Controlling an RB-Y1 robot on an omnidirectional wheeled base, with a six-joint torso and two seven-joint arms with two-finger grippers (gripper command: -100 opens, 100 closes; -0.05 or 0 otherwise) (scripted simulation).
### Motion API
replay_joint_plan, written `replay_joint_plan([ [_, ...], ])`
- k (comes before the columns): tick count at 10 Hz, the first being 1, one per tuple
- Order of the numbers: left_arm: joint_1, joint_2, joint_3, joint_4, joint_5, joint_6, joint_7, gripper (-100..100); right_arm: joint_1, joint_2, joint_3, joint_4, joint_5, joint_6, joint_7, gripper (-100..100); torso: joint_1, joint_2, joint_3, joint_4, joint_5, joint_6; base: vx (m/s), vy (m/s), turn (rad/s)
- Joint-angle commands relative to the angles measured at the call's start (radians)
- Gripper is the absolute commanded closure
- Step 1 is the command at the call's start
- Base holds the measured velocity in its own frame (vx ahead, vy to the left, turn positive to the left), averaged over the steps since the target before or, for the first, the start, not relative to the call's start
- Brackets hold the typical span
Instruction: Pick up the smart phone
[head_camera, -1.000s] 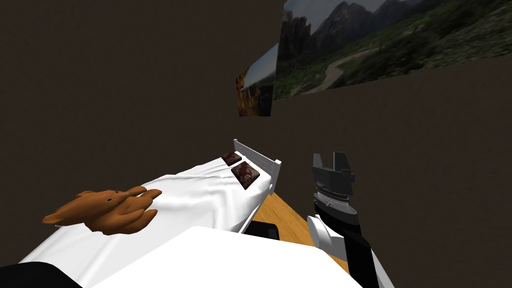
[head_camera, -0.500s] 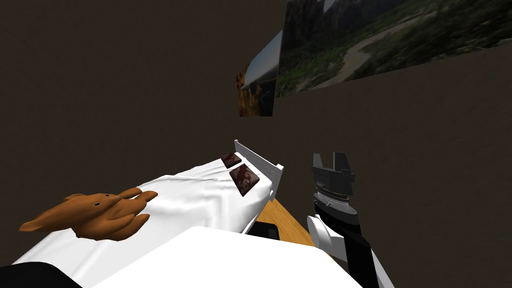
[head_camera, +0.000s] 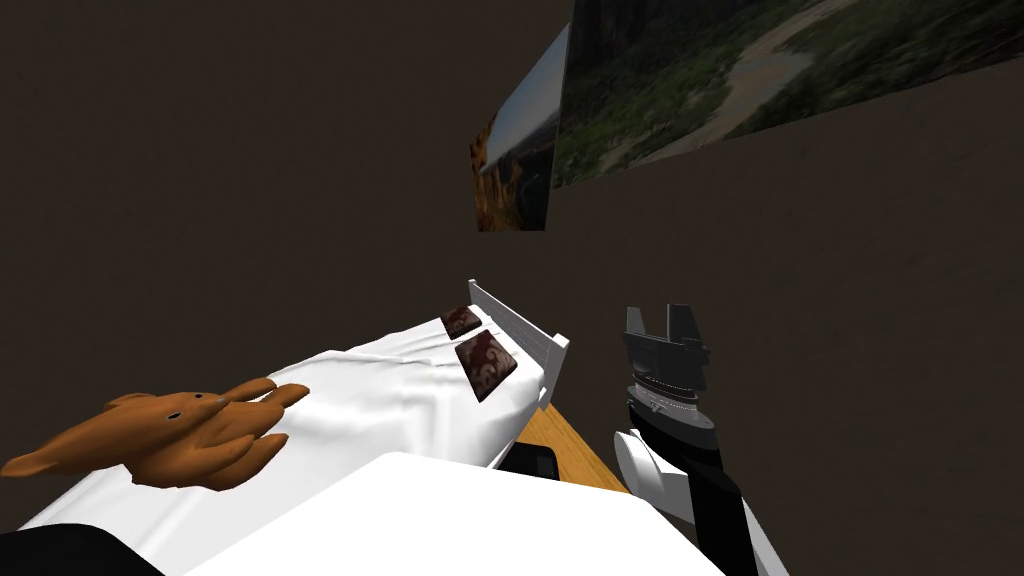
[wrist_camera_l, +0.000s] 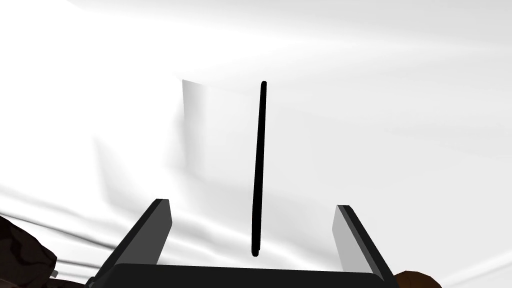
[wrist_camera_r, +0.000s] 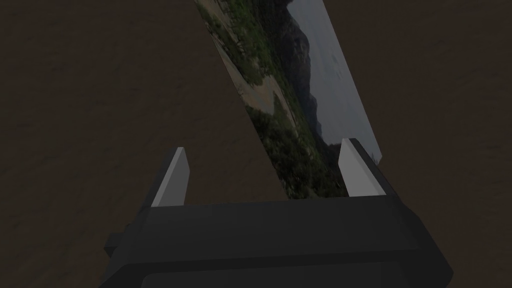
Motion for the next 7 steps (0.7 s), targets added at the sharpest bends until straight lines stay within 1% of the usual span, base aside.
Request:
replay_joint_plan([
  [1, 0.000, 0.000, 0.000, 0.000, 0.000, 0.000, 0.000, -100, 0.000, 0.000, 0.000, 0.000, 0.000, 0.000, 0.000, 0, 0.000, 0.000, 0.000, 0.000, 0.000, 0.000, 0.027, -0.018, 0.010],
  [2, -0.001, 0.001, 0.000, 0.003, 0.000, -0.001, -0.001, 0, 0.000, 0.000, 0.000, 0.000, 0.000, 0.000, 0.000, 0, 0.001, 0.002, 0.001, 0.000, 0.000, 0.000, 0.006, -0.004, -0.001],
  [3, -0.020, -0.014, 0.004, 0.032, -0.006, -0.006, -0.002, -100, 0.000, 0.000, 0.000, 0.000, 0.000, 0.000, 0.000, 0, 0.002, 0.004, 0.002, 0.001, 0.001, 0.000, -0.010, 0.008, -0.035],
  [4, -0.030, -0.021, 0.005, 0.046, -0.009, -0.009, -0.002, -100, 0.000, 0.000, 0.000, 0.000, 0.000, 0.000, 0.000, 0, 0.003, 0.005, 0.003, 0.001, 0.001, 0.000, -0.023, 0.020, -0.035],
  [7, -0.079, -0.057, 0.014, 0.118, -0.023, -0.022, -0.005, -100, 0.000, 0.000, 0.000, 0.000, 0.000, 0.000, 0.000, 0, 0.004, 0.007, 0.004, 0.002, 0.001, 0.000, -0.034, 0.017, -0.036],
])
